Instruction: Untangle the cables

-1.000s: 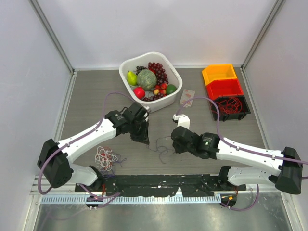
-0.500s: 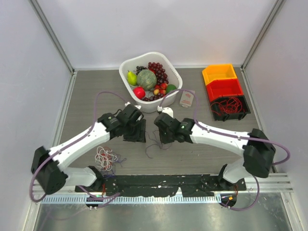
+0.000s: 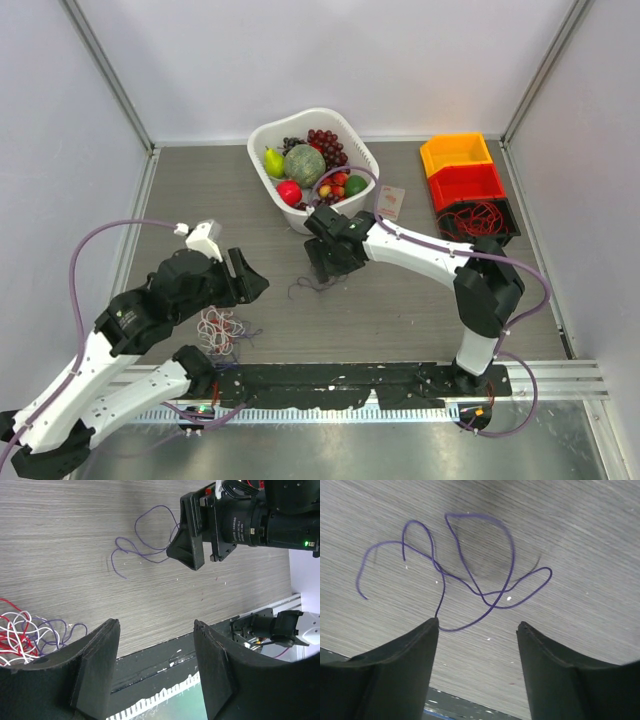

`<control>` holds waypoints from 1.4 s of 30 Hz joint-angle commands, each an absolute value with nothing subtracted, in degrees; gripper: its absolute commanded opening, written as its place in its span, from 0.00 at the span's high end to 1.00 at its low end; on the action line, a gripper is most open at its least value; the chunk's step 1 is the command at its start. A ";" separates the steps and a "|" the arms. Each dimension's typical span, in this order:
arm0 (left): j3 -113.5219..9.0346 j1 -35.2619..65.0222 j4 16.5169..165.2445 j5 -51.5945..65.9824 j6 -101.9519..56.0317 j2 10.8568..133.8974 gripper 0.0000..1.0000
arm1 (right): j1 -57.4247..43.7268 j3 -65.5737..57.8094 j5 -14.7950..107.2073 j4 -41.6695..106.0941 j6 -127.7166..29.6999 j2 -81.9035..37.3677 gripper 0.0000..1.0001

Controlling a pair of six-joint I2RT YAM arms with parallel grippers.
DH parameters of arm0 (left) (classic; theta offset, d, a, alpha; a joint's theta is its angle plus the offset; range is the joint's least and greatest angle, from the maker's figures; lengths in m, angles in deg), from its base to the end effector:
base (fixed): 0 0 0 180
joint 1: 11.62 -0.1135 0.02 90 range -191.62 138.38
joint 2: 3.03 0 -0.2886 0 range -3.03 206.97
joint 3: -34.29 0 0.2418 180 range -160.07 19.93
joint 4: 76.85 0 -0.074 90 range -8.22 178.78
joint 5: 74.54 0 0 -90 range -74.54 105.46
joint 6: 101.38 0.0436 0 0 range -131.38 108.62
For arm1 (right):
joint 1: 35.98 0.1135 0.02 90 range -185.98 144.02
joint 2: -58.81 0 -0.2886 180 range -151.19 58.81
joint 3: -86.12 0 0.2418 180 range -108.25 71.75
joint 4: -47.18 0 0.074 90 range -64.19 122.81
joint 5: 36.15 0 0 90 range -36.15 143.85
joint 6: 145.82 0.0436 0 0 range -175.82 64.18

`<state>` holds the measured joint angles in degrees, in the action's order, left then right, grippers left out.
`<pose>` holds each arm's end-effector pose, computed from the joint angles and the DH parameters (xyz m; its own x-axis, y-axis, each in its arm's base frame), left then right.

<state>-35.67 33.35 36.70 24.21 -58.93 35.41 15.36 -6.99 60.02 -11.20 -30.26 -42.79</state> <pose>0.0727 -0.0632 0.3523 -0.7237 -0.3079 -0.6176 0.1130 0.8300 -0.5462 0.2306 0.2807 0.2526 -0.8418 -0.3656 -0.3970 -0.4287 0.8999 0.0803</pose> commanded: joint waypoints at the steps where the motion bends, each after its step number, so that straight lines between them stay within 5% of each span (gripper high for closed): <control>1: -34.74 33.12 36.22 26.09 -60.95 35.11 0.36 | 15.18 -8.68 60.78 -14.30 -38.50 -39.72 0.28; 7: -37.47 33.20 36.21 25.13 -59.02 38.10 0.36 | 11.66 -4.72 57.66 -11.24 -29.56 -36.04 0.26; 14: -39.40 33.29 38.15 21.96 -57.00 43.11 0.36 | 11.57 1.96 51.29 4.75 -1.11 -34.88 0.23; 29: -38.69 33.20 38.60 23.98 -56.82 40.83 0.36 | 8.50 0.04 61.77 -9.72 23.54 -42.51 0.25; 35: -38.44 33.20 37.54 24.51 -57.35 39.16 0.36 | 8.32 -0.41 64.21 -9.82 23.63 -44.72 0.39; 38: -38.26 33.20 37.36 25.03 -57.26 38.37 0.36 | 8.32 -0.67 65.18 -9.38 24.42 -45.95 0.64; 42: -38.87 33.20 35.96 25.21 -56.30 38.19 0.36 | 8.58 -1.02 64.83 -8.85 24.51 -47.62 0.64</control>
